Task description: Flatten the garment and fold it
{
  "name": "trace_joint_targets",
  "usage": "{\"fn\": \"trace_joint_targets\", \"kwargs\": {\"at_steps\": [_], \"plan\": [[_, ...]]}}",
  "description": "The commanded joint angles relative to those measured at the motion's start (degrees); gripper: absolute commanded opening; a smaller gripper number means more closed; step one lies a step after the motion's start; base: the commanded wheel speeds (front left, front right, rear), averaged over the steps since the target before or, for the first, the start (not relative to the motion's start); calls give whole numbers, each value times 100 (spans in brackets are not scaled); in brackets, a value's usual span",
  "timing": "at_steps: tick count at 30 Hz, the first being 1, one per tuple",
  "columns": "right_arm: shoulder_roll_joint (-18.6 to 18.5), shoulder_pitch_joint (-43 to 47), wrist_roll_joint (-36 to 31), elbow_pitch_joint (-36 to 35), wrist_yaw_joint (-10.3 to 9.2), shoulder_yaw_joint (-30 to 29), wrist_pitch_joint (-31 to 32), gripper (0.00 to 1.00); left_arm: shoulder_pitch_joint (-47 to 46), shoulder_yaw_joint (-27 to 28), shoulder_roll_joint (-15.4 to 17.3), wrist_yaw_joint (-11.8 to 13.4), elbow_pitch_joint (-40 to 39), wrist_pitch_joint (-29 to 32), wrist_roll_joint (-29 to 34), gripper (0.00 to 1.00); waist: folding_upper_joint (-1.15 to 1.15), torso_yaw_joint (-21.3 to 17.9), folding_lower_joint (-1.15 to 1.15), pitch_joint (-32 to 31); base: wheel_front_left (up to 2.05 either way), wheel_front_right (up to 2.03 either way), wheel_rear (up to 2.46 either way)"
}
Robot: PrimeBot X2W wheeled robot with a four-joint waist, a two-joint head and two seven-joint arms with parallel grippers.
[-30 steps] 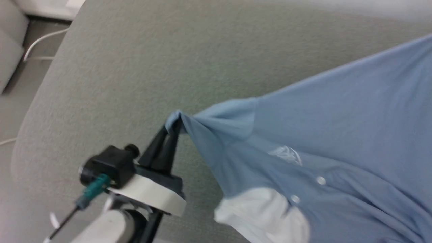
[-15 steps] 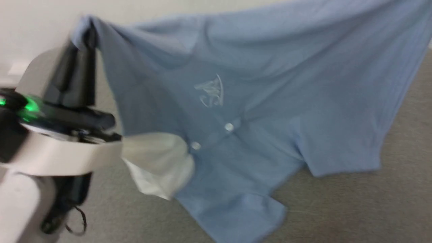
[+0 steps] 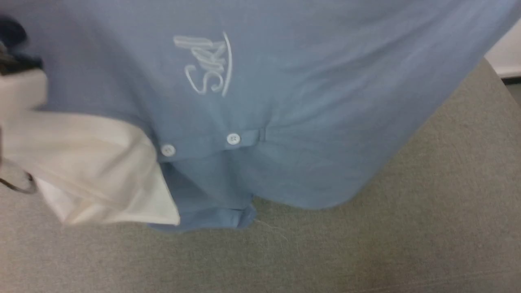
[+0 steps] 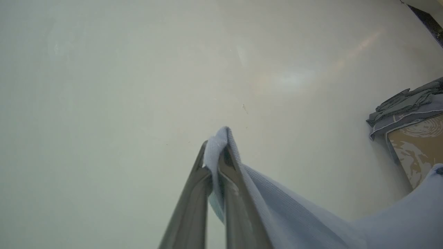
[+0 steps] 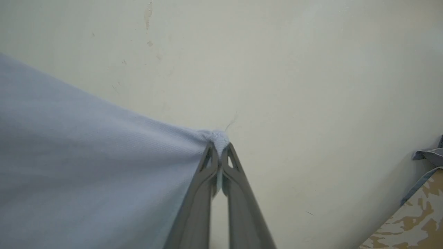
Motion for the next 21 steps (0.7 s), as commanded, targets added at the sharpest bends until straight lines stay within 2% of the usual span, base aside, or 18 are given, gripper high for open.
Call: {"fn": "trace_joint_targets", "kwargs": {"at_steps": [1,5,10,14,21], "plan": [[60,-94,39,-16,-12,-72,15,0,-268,26,34,-96,125,74,-51,0,-1,-120,0,455,0,0,0],[66,-484,-5,99,-12,-174,-87,0,-1123,-66,16,-425,672,299,-148,0,-1,-179,0,1051,0,0,0],[130,-1312,-171,661,-12,-62,-522,0,-2387,-321,-96,-913,1718,414,0,0,-1,-209,0,1856,0,0,0],[356,-2183,-355,1387,-12,128,-990,0,-3471,-562,-344,-1276,2796,294,256,0,-1,-202,0,2394,0,0,0],[872,-3722,-847,2816,-12,345,-1942,0,-5300,-762,-954,-1551,4458,-374,733,0,-1,-155,0,3055,0,0,0]]}}
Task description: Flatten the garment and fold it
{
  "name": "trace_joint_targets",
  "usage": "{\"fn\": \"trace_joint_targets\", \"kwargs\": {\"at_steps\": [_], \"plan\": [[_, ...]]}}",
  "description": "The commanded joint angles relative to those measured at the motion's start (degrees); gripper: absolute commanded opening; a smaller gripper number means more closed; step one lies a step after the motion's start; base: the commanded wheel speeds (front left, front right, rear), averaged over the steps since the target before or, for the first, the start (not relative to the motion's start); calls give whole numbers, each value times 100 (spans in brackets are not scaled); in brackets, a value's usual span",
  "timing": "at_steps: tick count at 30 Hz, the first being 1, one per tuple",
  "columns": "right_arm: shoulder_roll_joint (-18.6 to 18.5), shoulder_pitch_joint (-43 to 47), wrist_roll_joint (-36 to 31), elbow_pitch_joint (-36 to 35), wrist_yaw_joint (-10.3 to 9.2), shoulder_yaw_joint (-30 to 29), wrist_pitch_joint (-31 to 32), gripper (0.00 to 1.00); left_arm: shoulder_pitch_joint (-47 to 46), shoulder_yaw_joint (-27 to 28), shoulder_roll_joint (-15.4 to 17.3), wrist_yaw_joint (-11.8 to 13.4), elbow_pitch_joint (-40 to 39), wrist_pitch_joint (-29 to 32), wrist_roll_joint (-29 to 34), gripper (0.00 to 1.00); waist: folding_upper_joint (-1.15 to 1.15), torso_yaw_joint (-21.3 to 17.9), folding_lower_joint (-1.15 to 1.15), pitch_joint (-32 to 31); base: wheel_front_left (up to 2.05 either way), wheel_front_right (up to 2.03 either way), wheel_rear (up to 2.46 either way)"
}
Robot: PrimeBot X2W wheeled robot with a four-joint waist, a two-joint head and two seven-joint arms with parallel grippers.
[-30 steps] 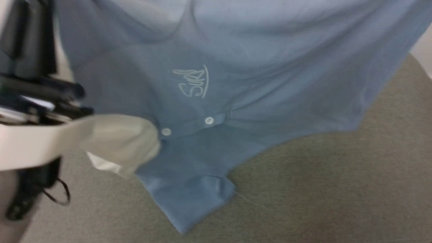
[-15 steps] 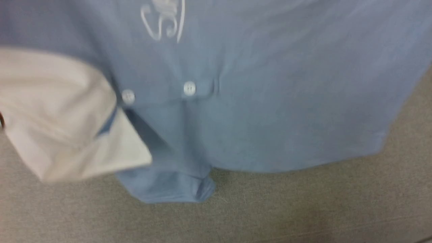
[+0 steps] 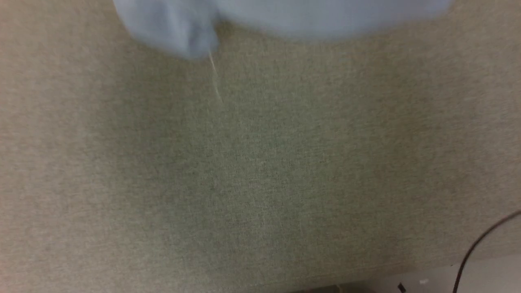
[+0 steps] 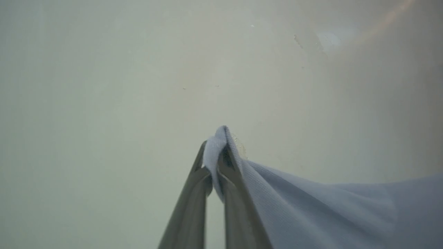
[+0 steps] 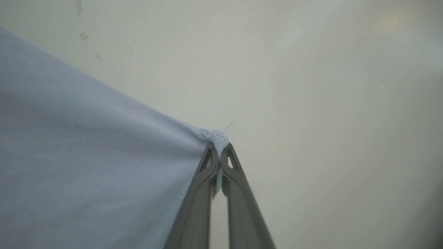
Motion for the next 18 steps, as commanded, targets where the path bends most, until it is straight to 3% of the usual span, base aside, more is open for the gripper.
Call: {"fn": "trace_joint_targets", "kwargs": {"at_steps": [1,10,14,18], "plan": [[93,-297,-127,280,-13,-32,-204,0,-387,7,-101,-38,264,-218,119,0,0,24,-3,731,0,0,0],[544,-1114,-558,1551,-13,-81,-1158,0,-1363,-86,-543,-161,1446,-1034,416,0,0,179,-3,1023,0,0,0],[718,-999,-577,1944,-13,98,-1456,0,-1063,-176,-627,-315,1777,-1145,419,0,0,264,-3,1069,0,0,0],[827,-496,-482,2220,-13,313,-1650,0,-196,-334,-727,-496,1820,-1187,371,0,0,374,-3,940,0,0,0]]}}
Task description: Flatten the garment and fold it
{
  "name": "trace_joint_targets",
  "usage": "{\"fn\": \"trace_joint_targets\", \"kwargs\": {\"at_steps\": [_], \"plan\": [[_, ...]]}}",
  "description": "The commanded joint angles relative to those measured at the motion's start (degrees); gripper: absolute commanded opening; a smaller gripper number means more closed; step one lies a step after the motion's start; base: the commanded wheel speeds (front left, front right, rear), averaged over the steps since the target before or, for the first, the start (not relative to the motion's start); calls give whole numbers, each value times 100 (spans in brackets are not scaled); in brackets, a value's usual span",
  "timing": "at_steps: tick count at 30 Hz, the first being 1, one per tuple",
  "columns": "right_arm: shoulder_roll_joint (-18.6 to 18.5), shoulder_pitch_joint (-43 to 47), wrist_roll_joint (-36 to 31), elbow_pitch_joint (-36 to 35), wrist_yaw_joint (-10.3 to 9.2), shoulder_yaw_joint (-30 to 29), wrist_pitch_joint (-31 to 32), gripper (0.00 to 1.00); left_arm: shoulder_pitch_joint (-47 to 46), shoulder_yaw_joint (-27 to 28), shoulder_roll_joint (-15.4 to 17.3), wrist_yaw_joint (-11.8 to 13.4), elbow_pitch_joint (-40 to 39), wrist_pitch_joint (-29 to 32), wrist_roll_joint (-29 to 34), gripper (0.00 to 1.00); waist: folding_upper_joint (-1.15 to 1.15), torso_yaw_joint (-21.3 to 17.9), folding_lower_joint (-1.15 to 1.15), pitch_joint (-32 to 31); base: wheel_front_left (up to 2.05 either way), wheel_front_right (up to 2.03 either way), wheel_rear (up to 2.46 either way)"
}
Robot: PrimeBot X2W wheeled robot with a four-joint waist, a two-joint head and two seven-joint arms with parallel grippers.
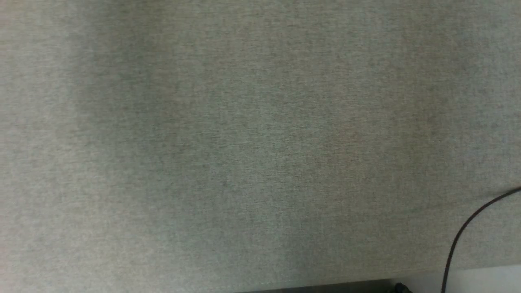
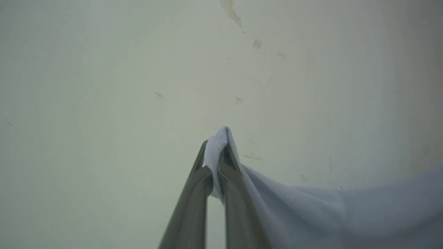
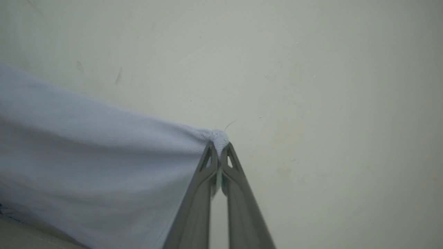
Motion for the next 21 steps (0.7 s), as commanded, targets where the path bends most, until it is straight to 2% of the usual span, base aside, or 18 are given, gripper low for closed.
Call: {"fn": "trace_joint_targets", "kwargs": {"at_steps": [1,5,9,15,21], "plan": [[14,201,62,48,-13,24,-45,0,272,-45,-61,-41,-40,-26,-1,0,-1,77,-1,-121,0,0,0],[37,1175,237,19,-13,406,-130,0,1695,-211,-94,-72,-419,-32,-22,0,-1,156,-1,-498,0,0,0],[-27,2311,552,-207,-13,838,-156,0,3206,-307,16,-72,-748,-33,-143,0,-1,191,-1,-1036,0,0,0],[-393,3981,1129,-648,-13,1468,-114,0,5401,-684,350,-124,-1169,201,-458,0,-1,237,-1,-1959,0,0,0],[-774,5185,1763,-972,-13,1865,426,0,6972,-980,788,-98,-1693,792,-845,0,-1,251,-1,-2667,0,0,0]]}}
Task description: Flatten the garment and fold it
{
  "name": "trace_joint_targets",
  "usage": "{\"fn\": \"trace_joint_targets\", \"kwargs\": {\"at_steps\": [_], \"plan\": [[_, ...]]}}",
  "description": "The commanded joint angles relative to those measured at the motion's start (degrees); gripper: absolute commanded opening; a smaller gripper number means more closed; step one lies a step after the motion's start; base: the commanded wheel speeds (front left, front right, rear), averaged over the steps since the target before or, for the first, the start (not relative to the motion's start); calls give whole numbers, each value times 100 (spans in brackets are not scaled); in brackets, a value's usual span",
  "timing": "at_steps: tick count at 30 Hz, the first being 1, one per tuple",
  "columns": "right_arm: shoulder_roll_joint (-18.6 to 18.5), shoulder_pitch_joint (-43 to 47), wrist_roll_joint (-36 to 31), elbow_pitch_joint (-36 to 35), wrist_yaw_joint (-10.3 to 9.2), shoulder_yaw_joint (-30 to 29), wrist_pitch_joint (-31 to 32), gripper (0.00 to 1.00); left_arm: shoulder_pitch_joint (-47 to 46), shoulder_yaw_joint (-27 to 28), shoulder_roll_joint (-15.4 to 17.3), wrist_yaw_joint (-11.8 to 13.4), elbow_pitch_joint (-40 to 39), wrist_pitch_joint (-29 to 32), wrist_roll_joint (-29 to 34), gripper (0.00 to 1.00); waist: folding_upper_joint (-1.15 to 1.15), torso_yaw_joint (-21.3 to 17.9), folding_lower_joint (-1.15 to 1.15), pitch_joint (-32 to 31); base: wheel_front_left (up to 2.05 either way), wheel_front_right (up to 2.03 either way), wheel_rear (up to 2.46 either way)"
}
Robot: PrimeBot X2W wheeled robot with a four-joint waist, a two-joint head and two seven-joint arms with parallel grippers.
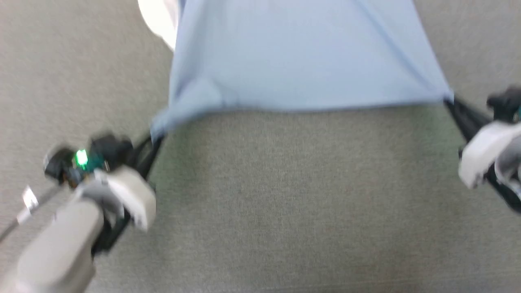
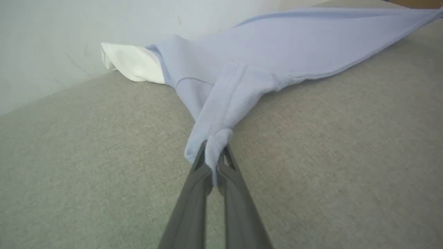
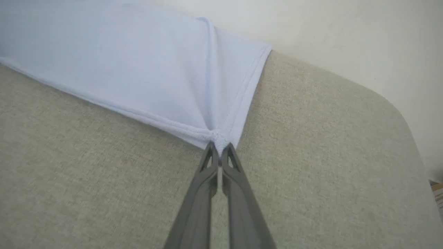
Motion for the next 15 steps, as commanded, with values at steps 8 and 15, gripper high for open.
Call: {"fn": "trace_joint_targets", "kwargs": {"at_steps": [8,15], "plan": [[-523,1030,466,-486,-12,292,719,0,1333,-192,560,156,-527,310,-305,0,-1,92,3,-1402,0,0,0],[-948,1962,975,-986,-12,248,1431,0,2294,-454,920,274,-1383,730,-572,0,-1,136,3,-1893,0,0,0]]}}
